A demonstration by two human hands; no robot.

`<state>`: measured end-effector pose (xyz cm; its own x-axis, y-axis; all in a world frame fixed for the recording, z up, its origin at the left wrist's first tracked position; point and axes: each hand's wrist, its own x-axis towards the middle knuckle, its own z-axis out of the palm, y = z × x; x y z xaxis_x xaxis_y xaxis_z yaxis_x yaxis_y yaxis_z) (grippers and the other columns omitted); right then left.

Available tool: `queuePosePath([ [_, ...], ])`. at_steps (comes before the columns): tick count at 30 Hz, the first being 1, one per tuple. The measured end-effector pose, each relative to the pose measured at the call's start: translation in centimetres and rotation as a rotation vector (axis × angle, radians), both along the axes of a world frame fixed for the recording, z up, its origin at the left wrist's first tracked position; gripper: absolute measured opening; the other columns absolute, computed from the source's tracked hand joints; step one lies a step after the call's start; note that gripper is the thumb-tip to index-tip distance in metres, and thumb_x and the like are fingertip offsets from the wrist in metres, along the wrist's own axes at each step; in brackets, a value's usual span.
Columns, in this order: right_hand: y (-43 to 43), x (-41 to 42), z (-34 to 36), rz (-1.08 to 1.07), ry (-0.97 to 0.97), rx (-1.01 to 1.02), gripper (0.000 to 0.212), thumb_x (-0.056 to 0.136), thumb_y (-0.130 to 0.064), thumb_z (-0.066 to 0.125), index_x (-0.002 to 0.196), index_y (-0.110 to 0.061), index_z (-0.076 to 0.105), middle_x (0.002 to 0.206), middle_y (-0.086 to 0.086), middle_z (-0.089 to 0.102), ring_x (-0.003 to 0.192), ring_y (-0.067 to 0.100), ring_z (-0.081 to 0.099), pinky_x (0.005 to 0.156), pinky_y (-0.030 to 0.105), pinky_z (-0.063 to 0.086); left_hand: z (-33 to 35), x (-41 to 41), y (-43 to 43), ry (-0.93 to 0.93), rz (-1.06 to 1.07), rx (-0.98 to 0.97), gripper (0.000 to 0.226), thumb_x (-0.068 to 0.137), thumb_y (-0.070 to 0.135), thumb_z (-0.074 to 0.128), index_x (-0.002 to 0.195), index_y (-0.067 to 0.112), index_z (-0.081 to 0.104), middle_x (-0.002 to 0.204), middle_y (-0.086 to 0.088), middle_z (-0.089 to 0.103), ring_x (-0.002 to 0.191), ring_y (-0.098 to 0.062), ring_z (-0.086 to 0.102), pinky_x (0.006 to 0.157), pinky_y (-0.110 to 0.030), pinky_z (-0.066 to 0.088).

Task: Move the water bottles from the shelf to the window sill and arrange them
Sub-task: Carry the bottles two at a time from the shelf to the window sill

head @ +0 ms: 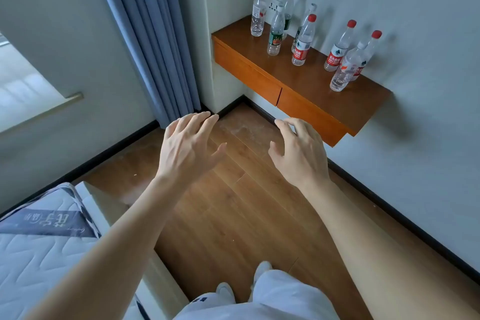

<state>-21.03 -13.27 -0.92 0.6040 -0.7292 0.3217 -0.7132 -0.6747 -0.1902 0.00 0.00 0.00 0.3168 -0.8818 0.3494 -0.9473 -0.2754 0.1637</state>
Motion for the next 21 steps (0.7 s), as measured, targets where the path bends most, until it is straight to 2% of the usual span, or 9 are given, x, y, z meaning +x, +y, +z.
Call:
queuePosePath([
  [10, -8.0, 4.1, -1.4, -0.014, -0.007, 0.016, 0.048, 0.089, -0.040, 0.062, 0.131, -0.016, 0.061, 0.132, 0.009, 0.062, 0.121, 0.026, 0.058, 0.097, 0.039, 0.051, -0.7, 4.4, -8.6, -0.019, -0.014, 0.009, 0.058, 0.090, 0.058, 0.046, 0.137, 0.023, 0.052, 0.139, 0.002, 0.056, 0.129, -0.021, 0.050, 0.106, -0.045, 0.039],
  [21, -26.4, 8.1, -0.8, -0.044, 0.002, 0.045, 0.050, 0.091, -0.041, 0.061, 0.134, -0.016, 0.058, 0.134, 0.009, 0.060, 0.125, 0.026, 0.057, 0.104, 0.041, 0.049, 0.7, 8.3, -29.0, -0.001, -0.016, 0.081, 0.061, 0.091, 0.060, 0.040, 0.138, 0.023, 0.049, 0.141, 0.002, 0.054, 0.131, -0.022, 0.047, 0.108, -0.044, 0.037],
])
